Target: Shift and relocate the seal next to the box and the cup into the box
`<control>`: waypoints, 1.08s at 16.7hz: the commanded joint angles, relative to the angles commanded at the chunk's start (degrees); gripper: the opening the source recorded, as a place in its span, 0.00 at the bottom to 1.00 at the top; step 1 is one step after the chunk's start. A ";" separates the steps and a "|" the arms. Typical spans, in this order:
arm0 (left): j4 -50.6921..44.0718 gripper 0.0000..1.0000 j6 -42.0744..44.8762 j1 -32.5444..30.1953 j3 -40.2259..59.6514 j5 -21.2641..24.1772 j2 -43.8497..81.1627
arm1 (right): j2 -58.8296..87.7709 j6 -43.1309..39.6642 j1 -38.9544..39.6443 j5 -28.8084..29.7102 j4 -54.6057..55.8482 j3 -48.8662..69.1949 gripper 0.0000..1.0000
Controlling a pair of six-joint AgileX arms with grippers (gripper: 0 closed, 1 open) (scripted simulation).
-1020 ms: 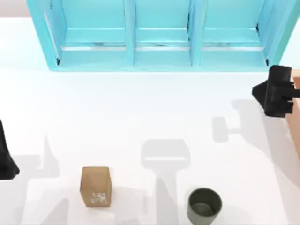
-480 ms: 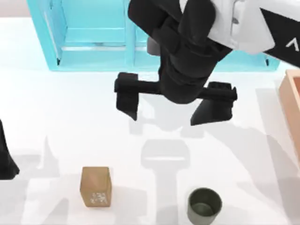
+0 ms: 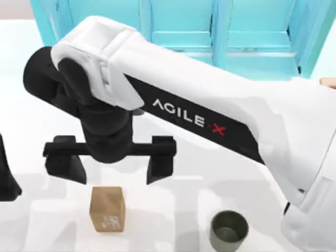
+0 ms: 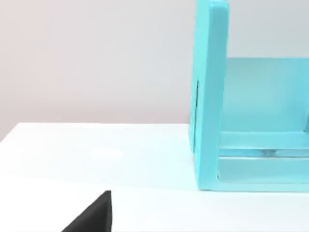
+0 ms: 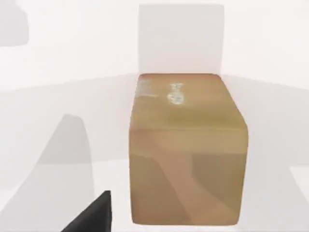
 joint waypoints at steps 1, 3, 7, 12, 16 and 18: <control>0.00 1.00 0.00 0.00 0.00 0.00 0.00 | 2.02 0.94 0.86 0.20 -1.03 2.76 1.00; 0.00 1.00 0.00 0.00 0.00 0.00 0.00 | 4.74 2.25 2.05 0.52 -2.39 6.64 1.00; 0.00 1.00 0.00 0.00 0.00 0.00 0.00 | 5.71 2.74 2.49 0.65 -2.86 8.08 1.00; 0.00 1.00 0.00 0.00 0.00 0.00 0.00 | 5.50 2.62 2.27 0.62 -1.85 7.02 1.00; 0.00 1.00 0.00 0.00 0.00 0.00 0.00 | 4.47 2.59 2.35 0.64 5.75 -1.68 1.00; 0.00 1.00 0.00 0.00 0.00 0.00 0.00 | 3.87 2.67 2.43 0.63 10.81 -7.74 1.00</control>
